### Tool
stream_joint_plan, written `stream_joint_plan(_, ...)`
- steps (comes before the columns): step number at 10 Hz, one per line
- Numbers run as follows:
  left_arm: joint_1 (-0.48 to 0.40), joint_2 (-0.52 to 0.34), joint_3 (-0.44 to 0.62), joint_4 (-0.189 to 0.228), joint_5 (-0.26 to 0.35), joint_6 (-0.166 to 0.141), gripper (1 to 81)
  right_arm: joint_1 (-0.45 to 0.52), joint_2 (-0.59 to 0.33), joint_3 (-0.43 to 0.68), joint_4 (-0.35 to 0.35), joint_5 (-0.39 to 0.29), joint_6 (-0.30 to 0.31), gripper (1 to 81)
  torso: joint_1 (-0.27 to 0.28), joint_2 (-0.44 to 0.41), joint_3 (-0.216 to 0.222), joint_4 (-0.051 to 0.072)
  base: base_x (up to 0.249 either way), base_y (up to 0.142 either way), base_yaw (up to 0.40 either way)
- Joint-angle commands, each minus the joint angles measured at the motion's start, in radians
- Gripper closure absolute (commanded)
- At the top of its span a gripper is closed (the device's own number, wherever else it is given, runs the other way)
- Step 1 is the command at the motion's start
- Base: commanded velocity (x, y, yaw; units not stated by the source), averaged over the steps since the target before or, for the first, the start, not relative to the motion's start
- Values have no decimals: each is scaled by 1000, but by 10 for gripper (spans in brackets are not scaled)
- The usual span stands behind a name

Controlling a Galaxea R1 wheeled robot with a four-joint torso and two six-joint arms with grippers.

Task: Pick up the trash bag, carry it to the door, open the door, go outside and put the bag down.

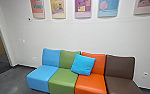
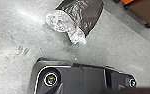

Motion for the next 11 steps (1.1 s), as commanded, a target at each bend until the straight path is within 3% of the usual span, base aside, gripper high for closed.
stream_joint_plan(1,-140,-22,5,-13,57,-3,10,116,-70,21,27,-61,1,10,62,-97,-91,0,0,0,0)
stream_joint_plan(6,-224,21,-64,-19,142,-3,10,164,-86,10,46,-92,1,10,172,-267,-253,0,0,0,0)
stream_joint_plan(7,-239,30,-79,-19,155,-3,10,178,-87,13,47,-111,1,10,196,-304,-195,0,0,0,0)
stream_joint_plan(8,-255,40,-90,-19,171,-3,10,190,-90,16,53,-130,1,10,214,-334,-221,0,0,0,0)
stream_joint_plan(11,-298,73,-139,-19,194,-3,10,192,-102,25,61,-131,1,10,274,-427,-240,0,0,0,0)
